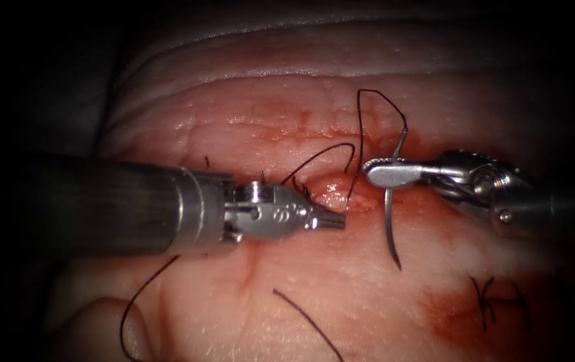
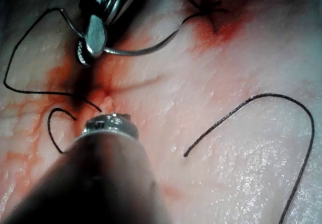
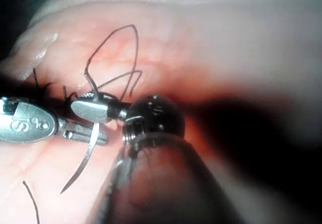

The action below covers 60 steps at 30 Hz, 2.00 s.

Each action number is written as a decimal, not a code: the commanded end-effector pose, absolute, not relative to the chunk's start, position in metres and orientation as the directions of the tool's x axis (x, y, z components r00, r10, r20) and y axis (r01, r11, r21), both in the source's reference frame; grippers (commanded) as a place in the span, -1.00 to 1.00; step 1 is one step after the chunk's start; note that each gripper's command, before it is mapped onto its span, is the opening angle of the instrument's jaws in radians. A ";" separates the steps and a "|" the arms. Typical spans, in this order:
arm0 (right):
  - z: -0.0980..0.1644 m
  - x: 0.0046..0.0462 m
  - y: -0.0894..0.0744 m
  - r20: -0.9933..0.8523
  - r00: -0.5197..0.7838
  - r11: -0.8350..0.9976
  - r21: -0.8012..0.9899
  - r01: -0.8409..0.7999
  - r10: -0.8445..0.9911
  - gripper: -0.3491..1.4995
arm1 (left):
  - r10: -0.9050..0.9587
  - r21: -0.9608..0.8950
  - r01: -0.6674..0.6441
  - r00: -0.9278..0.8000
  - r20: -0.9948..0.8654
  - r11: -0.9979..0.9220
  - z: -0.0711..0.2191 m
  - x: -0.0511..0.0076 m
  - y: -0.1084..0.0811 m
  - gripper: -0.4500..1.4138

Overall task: Wound Closure
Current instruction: Insert the left gripper into the wound, then throw the needle through the bottom of the wound with the right tool.

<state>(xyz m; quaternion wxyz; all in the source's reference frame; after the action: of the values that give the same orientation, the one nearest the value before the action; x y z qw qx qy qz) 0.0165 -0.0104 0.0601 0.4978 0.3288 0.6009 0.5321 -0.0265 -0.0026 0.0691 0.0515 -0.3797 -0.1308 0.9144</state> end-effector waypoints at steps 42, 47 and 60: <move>0.065 0.0194 -0.009 -0.902 -0.182 0.792 0.431 -0.432 0.392 -1.00 | 0.199 -0.527 0.061 -0.885 -0.421 -0.847 0.077 -0.0265 -0.003 0.05; 0.066 0.0201 -0.009 -0.944 -0.136 0.823 0.329 -0.464 0.301 -1.00 | 0.206 -0.527 0.056 -0.882 -0.425 -0.848 0.077 -0.0264 -0.003 -0.01; 0.067 0.0226 -0.011 -0.979 -0.037 0.886 0.199 -0.420 0.202 -1.00 | 0.228 -0.529 0.040 -0.872 -0.433 -0.848 0.076 -0.0266 -0.003 -0.04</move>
<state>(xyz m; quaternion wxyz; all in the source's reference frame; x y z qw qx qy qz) 0.0220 -0.0111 0.0669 0.6950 -0.0734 0.6810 0.2187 -0.0261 -0.0030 0.0756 0.0524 -0.2501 -0.2705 0.9282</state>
